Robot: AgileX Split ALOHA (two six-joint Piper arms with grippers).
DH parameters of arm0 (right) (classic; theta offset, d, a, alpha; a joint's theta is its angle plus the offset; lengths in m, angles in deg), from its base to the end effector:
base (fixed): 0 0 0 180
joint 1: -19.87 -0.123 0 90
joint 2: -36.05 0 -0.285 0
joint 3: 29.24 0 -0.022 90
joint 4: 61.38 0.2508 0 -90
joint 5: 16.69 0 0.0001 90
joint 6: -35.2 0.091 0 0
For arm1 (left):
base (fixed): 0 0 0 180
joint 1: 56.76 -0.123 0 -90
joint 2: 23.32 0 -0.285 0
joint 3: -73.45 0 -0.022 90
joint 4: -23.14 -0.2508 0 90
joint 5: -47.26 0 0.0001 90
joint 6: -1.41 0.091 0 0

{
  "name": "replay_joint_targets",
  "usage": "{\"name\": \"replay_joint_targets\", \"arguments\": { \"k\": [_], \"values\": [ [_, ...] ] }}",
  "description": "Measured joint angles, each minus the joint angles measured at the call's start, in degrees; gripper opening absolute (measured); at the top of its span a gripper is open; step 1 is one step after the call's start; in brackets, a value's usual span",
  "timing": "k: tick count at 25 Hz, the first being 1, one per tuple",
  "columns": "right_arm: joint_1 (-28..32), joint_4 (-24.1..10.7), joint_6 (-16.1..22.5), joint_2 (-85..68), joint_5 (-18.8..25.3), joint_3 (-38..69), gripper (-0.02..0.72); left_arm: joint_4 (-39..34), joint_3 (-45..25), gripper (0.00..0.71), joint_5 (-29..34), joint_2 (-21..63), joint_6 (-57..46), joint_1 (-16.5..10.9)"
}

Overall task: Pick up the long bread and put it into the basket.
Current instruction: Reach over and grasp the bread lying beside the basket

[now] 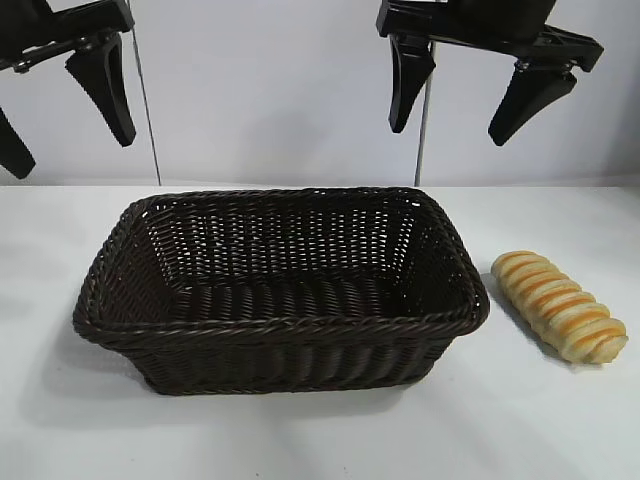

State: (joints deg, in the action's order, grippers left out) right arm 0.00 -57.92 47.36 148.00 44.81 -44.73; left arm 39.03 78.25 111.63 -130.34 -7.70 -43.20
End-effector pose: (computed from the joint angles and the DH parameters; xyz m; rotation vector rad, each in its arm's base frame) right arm 0.3673 0.1379 0.2967 -0.1612 2.7744 0.2277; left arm 0.3397 -0.1051 0.2785 -0.0197 2.9317 -0.4494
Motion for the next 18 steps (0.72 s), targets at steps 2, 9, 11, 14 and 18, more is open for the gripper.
{"name": "replay_joint_targets", "arguments": {
  "k": [2,9,11,14,18],
  "values": [
    [0.0,0.0,0.0,0.0,-0.05,0.0,0.645,0.0,0.0,0.598,0.0,0.0,-0.06,0.0],
    [0.0,0.0,0.59,0.0,-0.05,0.0,0.645,2.28,0.0,0.598,-1.52,0.0,-1.88,0.0],
    [0.0,0.0,1.11,0.0,0.14,0.0,0.645,2.9,0.0,0.598,-1.99,0.0,-2.05,0.0],
    [0.0,-0.55,1.3,0.0,0.89,0.0,0.645,3.31,0.0,0.598,-2.28,0.0,-2.16,0.0],
    [0.0,-4.39,1.55,0.82,5.55,0.0,0.645,3.31,0.0,0.598,-2.57,0.0,-2.16,0.0]
  ]
}}
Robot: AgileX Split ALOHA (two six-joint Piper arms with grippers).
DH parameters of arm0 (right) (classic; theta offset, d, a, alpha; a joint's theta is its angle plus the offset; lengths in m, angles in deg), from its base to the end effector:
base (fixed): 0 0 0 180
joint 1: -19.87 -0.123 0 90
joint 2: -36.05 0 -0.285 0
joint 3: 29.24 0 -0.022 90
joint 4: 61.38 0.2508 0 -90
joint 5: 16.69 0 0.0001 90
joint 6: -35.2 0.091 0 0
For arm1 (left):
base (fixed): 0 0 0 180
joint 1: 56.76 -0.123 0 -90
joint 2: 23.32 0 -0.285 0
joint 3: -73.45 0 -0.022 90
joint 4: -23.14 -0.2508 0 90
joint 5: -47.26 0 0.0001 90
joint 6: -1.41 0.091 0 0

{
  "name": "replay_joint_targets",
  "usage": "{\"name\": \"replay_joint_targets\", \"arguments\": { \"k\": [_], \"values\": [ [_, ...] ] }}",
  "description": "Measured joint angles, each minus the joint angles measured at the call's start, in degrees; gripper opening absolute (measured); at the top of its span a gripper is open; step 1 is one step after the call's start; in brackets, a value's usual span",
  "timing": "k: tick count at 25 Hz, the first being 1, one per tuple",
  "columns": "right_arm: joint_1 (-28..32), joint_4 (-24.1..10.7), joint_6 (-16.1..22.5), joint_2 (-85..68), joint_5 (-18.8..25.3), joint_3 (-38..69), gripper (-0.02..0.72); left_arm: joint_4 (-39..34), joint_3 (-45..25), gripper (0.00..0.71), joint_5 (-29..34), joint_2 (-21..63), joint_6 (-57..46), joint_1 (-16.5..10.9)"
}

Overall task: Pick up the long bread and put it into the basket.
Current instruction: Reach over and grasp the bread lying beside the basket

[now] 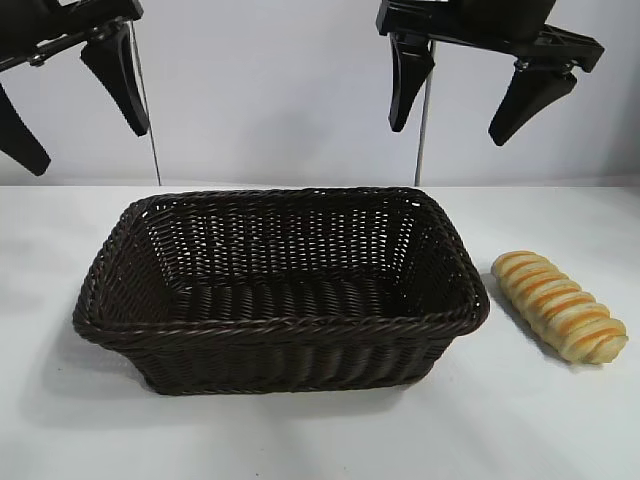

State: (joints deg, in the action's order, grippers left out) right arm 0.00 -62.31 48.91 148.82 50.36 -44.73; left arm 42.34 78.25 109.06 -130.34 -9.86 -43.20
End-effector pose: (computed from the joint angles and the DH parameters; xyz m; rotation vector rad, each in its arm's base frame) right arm 0.3638 0.1300 0.2882 -0.1605 2.8693 0.0925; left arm 0.3429 -0.1098 0.2808 -0.1126 2.8889 -0.5388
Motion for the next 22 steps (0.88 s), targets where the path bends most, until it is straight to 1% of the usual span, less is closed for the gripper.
{"name": "replay_joint_targets", "arguments": {
  "k": [2,5,8,10,13,15,19,20,22],
  "values": [
    [0.0,-3.25,1.19,0.84,1.05,0.4,0.645,0.0,0.0,0.598,0.0,0.0,-0.06,0.0],
    [0.0,-5.69,2.39,1.39,0.63,2.19,0.645,0.0,0.0,0.598,-0.13,0.0,-0.12,0.0],
    [0.0,-6.85,2.96,1.46,-1.6,6.81,0.645,0.0,0.0,0.598,-0.46,0.0,-0.18,0.0],
    [0.0,-8.69,4.75,1.65,-4.21,10.17,0.645,0.0,0.0,0.598,-0.46,0.0,-0.18,0.0],
    [0.32,-12.4,8.57,1.75,-7.76,14.16,0.645,0.0,0.0,0.598,-0.46,0.0,-0.18,0.0],
    [1.29,-13.1,9.54,1.75,-9.26,15.74,0.645,0.0,0.0,0.598,-0.53,0.0,-0.18,0.0],
    [5.62,-13.28,9.76,1.75,-11.13,18.65,0.645,0.0,0.0,0.598,-1.29,0.0,-0.18,0.0],
    [7.15,-13.22,9.17,1.75,-11.41,18.97,0.645,0.0,0.0,0.598,-1.48,0.0,-0.18,0.0],
    [9.92,-11.74,7.38,1.75,-12.23,19.03,0.645,0.0,0.0,0.598,-1.54,0.0,-0.18,0.0]
  ]
}}
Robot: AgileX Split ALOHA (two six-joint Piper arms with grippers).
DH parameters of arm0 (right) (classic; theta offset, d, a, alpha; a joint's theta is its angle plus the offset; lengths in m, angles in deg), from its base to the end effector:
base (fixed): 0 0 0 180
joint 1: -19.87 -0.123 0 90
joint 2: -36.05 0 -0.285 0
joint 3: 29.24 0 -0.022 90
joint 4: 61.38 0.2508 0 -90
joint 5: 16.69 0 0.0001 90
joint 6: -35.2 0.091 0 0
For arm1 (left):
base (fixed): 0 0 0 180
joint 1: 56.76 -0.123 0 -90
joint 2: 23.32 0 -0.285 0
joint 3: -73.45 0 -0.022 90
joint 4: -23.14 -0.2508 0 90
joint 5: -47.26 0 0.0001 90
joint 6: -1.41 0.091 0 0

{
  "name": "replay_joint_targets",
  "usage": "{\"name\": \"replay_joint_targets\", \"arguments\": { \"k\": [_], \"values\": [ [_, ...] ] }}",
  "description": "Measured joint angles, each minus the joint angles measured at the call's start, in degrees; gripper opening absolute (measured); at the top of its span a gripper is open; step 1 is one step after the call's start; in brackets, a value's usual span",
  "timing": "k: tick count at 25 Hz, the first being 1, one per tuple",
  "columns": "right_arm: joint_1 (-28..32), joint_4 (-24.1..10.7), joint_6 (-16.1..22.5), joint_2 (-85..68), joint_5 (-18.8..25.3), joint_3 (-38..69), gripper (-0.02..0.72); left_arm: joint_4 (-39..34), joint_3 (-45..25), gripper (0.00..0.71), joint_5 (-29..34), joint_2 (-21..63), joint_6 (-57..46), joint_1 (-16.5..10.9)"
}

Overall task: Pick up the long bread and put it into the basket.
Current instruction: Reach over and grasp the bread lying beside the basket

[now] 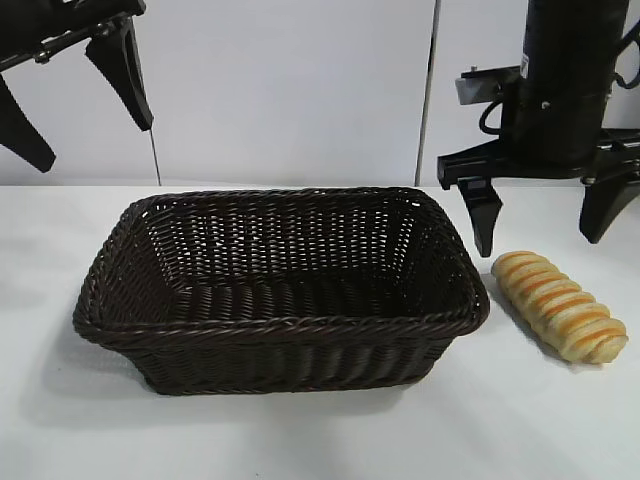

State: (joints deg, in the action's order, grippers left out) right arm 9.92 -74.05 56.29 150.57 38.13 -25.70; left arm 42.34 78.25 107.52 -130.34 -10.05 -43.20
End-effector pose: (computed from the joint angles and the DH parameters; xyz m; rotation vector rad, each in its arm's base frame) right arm 0.3594 0.0465 0.1950 0.1155 2.9617 -0.2208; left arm 0.3453 -0.1100 0.2814 -0.1228 2.8620 -0.5415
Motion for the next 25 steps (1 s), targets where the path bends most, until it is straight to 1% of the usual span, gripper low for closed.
{"name": "replay_joint_targets", "arguments": {
  "k": [3,5,8,13,14,15,16,17,18,20,21,22,25],
  "values": [
    [3.44,5.22,-4.65,0.06,-2.38,0.0,0.645,0.0,0.0,0.598,-0.12,0.0,0.0,0.0],
    [4.01,7.47,-7.03,0.54,-3.46,0.0,0.645,0.0,0.0,0.598,-0.33,0.0,0.0,0.0],
    [4.05,8.62,-8.17,2.66,-4.71,0.0,0.645,0.0,0.0,0.598,-0.65,0.0,0.0,0.0],
    [4.05,8.54,-8.71,6.63,-7.61,0.0,0.645,0.0,0.0,0.598,-0.66,0.0,0.0,0.0],
    [4.05,8.5,-8.71,7.37,-7.97,0.0,0.629,0.0,0.0,0.598,-0.66,0.0,0.0,0.0],
    [4.05,8.5,-8.75,7.9,-8.1,0.0,0.59,0.0,0.0,0.598,-0.66,0.0,0.0,0.0],
    [4.05,8.67,-8.75,8.32,-8.35,0.0,0.528,0.0,0.0,0.598,-0.71,0.0,0.0,0.0],
    [4.05,8.77,-8.75,8.55,-8.5,0.0,0.433,0.0,0.0,0.598,-0.78,0.0,0.0,0.0],
    [3.92,8.83,-8.75,8.6,-8.63,0.0,0.321,0.0,0.0,0.598,-0.81,0.0,0.0,0.0],
    [3.92,8.83,-8.75,8.67,-8.68,0.0,0.172,0.0,0.0,0.598,-0.97,0.0,0.0,0.0],
    [3.92,8.83,-8.75,8.67,-8.68,0.0,0.12,0.0,0.0,0.598,-1.02,0.0,0.0,0.0],
    [3.92,8.83,-8.75,8.67,-8.56,0.0,0.104,0.0,0.0,0.598,-1.03,0.0,0.0,0.0],
    [3.92,8.88,-8.75,8.67,-8.12,0.0,0.105,0.0,0.0,0.598,-1.07,0.0,0.0,0.0]
  ]
}}
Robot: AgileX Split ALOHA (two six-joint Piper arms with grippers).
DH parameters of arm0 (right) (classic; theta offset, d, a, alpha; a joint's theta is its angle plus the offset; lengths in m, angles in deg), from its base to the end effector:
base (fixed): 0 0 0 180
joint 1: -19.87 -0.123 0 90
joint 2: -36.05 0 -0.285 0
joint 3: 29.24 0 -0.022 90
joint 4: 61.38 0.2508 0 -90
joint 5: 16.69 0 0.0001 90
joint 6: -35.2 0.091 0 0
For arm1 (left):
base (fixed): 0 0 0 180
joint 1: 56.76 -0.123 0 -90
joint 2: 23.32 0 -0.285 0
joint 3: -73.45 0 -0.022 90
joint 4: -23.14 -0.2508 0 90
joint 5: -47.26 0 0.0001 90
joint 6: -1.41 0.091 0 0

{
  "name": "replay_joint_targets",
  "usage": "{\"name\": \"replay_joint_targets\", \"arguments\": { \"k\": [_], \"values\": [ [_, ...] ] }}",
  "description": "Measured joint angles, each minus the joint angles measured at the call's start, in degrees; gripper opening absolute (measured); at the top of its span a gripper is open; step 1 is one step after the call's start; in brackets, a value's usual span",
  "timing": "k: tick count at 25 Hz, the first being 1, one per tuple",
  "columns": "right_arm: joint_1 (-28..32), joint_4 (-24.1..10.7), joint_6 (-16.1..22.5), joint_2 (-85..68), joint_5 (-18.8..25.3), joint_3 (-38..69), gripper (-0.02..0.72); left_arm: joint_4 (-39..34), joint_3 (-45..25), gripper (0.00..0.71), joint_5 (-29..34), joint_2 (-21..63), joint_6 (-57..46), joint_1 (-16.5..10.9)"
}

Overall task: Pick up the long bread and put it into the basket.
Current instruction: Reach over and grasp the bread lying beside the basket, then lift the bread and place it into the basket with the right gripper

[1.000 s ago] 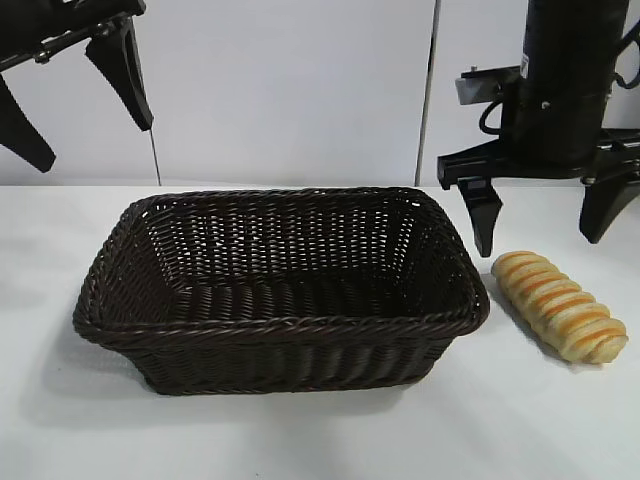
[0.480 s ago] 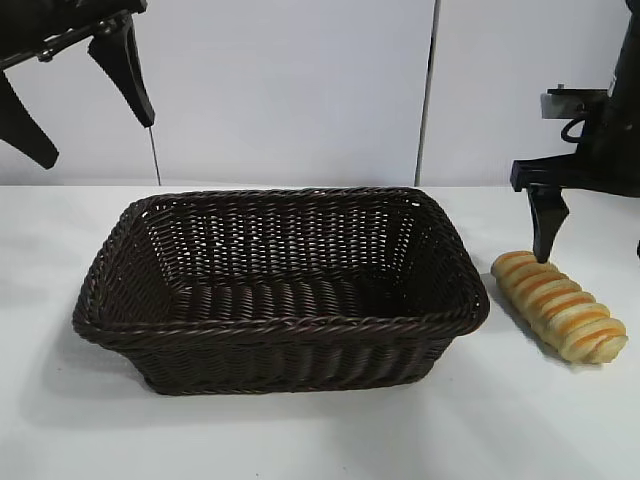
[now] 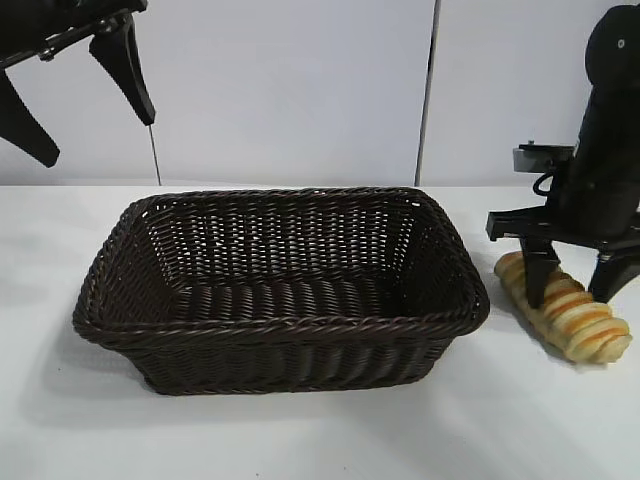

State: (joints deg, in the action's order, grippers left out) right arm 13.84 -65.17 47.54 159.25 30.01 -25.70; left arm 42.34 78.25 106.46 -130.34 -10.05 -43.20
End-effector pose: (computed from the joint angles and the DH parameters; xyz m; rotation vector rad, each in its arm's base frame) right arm 0.3789 0.0356 0.1388 0.1019 3.0184 -0.0480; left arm 0.3469 -0.1101 0.2819 -0.1264 2.8433 -0.5428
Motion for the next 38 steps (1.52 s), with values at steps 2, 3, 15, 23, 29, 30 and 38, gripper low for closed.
{"name": "replay_joint_targets", "arguments": {
  "k": [2,3,15,23,29,30,38],
  "values": [
    [0.0,0.85,-0.21,-0.98,0.92,0.06,0.105,0.0,0.0,0.598,0.0,0.0,0.0,0.0],
    [0.0,1.5,-0.41,-2.09,1.3,0.13,0.105,0.0,0.0,0.598,0.0,0.0,0.0,0.0],
    [-0.87,13.77,-5.0,-20.88,3.55,0.22,0.105,0.0,0.0,0.598,0.0,0.0,0.0,0.0],
    [-15.77,17.07,-5.64,-21.93,-0.53,0.22,0.105,0.0,0.0,0.598,0.0,0.0,0.0,0.0],
    [-22.08,17.52,-17.54,-21.88,-4.74,-2.97,0.093,0.0,0.0,0.598,0.21,0.0,0.0,0.0],
    [-22.2,17.5,-20.62,-21.88,-4.94,-3.86,0.093,0.0,0.0,0.598,0.43,0.0,0.0,0.0],
    [-22.2,15.11,-45.65,-21.73,-6.01,-5.21,0.093,0.0,0.0,0.598,0.85,0.0,0.0,0.0]
  ]
}}
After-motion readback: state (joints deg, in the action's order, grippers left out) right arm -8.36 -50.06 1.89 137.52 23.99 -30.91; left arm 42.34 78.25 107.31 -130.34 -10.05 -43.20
